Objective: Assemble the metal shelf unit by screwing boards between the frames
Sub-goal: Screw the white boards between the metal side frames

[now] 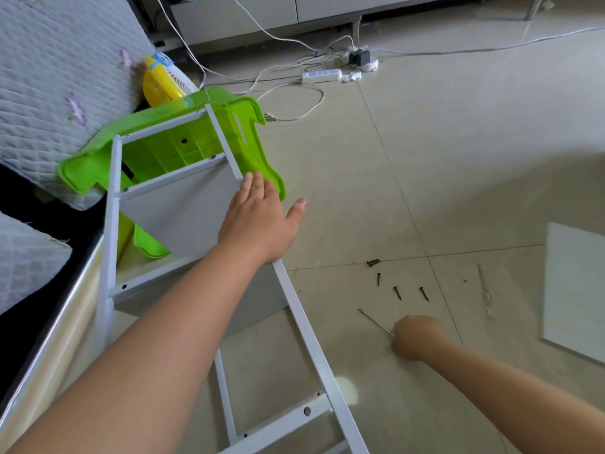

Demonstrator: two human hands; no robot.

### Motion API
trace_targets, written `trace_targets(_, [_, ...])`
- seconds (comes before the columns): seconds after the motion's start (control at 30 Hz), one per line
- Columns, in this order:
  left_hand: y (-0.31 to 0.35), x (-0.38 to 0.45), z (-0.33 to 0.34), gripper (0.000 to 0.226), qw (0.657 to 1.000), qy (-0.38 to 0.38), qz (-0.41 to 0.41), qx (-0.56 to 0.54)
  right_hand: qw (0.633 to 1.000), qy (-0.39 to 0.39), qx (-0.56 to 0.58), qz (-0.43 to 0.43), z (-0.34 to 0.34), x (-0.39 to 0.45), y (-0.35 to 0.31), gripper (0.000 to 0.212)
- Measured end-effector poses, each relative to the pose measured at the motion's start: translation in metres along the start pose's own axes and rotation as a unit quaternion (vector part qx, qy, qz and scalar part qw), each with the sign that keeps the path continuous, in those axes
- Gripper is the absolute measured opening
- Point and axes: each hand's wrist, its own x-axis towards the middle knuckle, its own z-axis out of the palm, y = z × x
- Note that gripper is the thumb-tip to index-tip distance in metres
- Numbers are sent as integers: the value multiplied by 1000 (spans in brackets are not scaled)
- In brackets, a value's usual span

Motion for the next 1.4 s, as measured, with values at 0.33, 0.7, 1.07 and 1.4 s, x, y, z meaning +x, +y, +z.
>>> trace_targets(0.33, [2,-2,3,59,1000,-3,2,15,971,111,201,65,-35,53,30,29])
trace_targets(0.7, [2,-1,2,57,1000,-3,0,25,972,140,170,78,-28,49,16,30])
trace_targets(1.07, [3,-6,4,55,999,33,-4,-5,876,328,353,17,-121,12,4,32])
trace_targets(1.4, [-52,-61,-10,38,990,128,-40,39,760,440,461,-128,-212,-96,-42,17])
